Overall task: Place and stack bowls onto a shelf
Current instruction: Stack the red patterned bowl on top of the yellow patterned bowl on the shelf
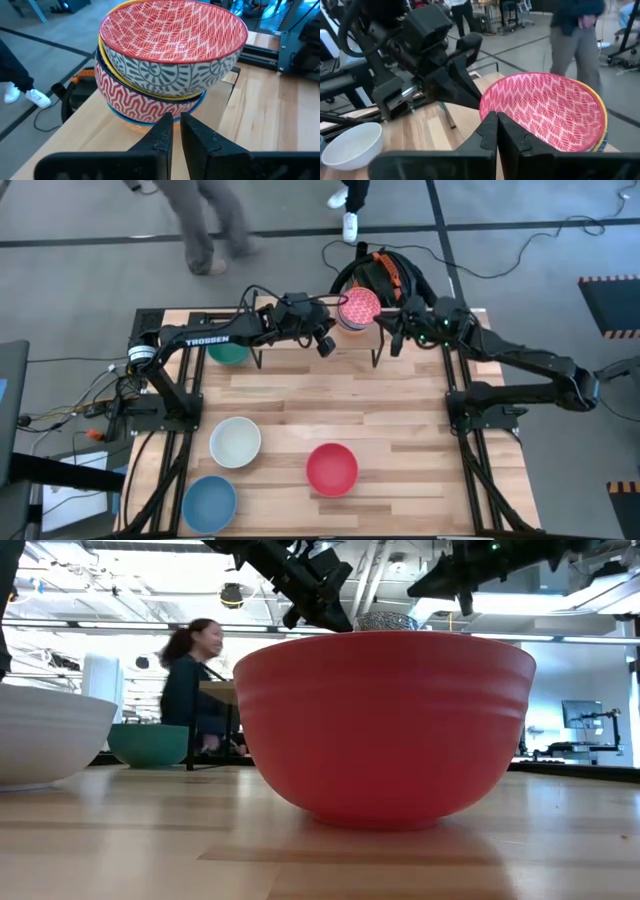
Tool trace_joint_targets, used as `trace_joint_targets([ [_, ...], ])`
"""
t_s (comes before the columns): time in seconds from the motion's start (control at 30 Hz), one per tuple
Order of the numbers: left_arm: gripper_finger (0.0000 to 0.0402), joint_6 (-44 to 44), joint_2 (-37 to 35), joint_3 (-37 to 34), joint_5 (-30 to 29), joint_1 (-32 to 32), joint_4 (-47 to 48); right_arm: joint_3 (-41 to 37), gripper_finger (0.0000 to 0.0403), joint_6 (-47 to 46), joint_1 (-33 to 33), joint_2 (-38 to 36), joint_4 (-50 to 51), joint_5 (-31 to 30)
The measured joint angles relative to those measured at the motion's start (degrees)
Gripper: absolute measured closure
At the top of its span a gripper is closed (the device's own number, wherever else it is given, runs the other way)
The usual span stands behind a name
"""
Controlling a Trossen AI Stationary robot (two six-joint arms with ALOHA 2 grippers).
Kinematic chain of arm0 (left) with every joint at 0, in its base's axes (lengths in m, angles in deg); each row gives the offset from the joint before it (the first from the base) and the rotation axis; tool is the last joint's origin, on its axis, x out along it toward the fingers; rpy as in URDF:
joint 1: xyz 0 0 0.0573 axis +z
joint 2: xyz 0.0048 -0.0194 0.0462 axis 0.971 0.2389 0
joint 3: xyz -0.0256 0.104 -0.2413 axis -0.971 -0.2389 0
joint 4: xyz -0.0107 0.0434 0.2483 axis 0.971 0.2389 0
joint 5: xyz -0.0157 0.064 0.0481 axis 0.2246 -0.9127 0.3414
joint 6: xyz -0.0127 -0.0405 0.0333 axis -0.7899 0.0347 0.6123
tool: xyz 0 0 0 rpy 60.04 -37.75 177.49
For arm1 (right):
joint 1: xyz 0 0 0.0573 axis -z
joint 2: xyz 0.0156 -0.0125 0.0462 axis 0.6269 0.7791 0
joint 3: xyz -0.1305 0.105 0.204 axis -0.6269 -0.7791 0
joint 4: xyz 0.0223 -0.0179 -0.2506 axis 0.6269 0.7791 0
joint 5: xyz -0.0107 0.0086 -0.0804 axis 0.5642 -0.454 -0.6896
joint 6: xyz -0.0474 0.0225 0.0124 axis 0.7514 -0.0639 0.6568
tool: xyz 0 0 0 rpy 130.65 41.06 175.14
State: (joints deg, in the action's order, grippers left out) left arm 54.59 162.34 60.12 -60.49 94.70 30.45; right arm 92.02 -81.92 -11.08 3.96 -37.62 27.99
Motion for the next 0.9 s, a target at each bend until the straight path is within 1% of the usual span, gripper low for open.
trace_joint_targets([
  [0.17, 0.0391, -1.25, -0.16, 0.0, 0.18, -0.04, 0.36, -1.94, 0.0382, 0.04, -1.13, 0.0, -4.28, -0.81],
  [0.3, 0.0398, -1.75, -1.21, 0.02, 0.15, -0.01, 1.16, -3.13, 0.0381, 0.12, -1.47, 0.02, -6.01, -3.24],
  [0.47, 0.0401, -1.6, -3.27, 0.02, -0.01, 0.49, 3.07, -5.81, 0.0382, -1.34, -2.13, -0.14, -15.22, -3.05],
  [0.57, 0.0401, -1.57, -3.61, 0.02, 0.02, 1.05, 2.78, -5.86, 0.0376, -0.18, -3.11, 0.77, -19.83, -2.94],
  [0.67, 0.0401, -1.49, -3.61, 0.02, 1.55, 1.6, 1.82, -5.92, 0.0363, 2.6, -3.73, 3.45, -18.29, -2.93],
  [0.77, 0.0401, -1.47, -3.61, 0.02, 2.3, 1.62, 1.72, -6.11, 0.036, 3.95, -3.94, 3.58, -16.65, -1.38],
  [0.9, 0.0401, -1.27, -3.85, 0.02, 2.36, 1.4, 1.85, -5.88, 0.0385, 10.82, -6.27, 2.44, -17.7, -3.1],
])
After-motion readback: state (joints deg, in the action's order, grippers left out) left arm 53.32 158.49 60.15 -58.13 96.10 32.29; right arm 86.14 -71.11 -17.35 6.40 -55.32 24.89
